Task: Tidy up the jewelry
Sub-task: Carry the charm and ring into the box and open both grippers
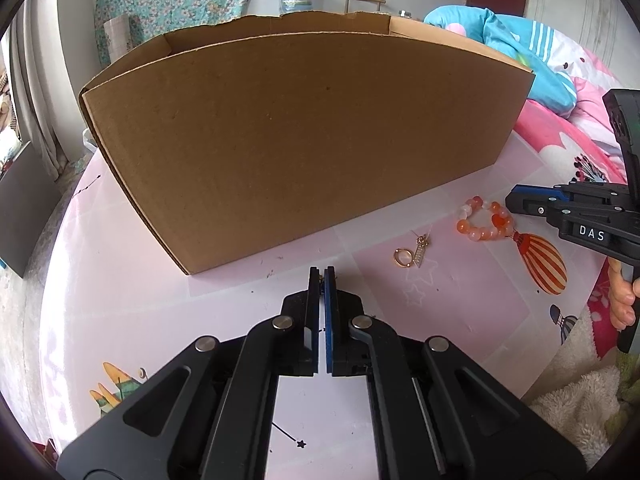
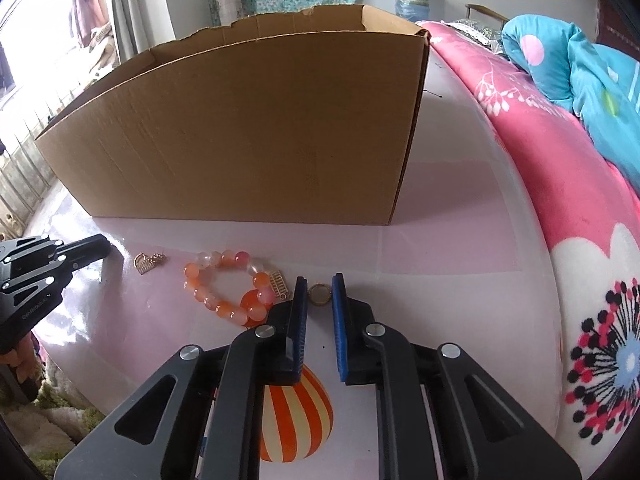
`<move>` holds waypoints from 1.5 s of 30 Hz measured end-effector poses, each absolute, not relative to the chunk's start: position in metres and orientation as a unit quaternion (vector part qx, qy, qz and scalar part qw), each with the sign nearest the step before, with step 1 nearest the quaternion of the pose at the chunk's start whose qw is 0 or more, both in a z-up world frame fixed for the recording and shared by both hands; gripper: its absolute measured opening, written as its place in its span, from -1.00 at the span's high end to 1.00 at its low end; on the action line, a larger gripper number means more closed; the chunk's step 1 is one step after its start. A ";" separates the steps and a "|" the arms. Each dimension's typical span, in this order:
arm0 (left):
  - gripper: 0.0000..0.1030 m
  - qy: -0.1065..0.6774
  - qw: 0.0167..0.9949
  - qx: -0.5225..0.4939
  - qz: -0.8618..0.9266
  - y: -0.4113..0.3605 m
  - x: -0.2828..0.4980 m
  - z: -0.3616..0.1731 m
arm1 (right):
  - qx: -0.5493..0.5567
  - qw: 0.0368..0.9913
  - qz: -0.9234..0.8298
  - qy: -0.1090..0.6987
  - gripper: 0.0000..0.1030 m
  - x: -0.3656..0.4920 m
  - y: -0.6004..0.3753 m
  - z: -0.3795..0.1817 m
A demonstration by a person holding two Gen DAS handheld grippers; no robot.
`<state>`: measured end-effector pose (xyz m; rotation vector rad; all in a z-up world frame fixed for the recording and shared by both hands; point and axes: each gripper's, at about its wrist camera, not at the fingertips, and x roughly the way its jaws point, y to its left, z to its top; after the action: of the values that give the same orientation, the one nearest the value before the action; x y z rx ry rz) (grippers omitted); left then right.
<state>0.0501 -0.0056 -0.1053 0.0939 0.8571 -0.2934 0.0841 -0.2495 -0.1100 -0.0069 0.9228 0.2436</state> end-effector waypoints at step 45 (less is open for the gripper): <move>0.99 0.415 0.878 0.035 -0.238 -0.032 0.186 0.009 | 0.094 0.860 0.278 0.418 0.76 0.195 -0.229 -0.016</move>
<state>0.1861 -0.0324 0.0087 0.0721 0.8647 -0.4972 0.1946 -0.2292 -0.0155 0.1966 0.8784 0.5837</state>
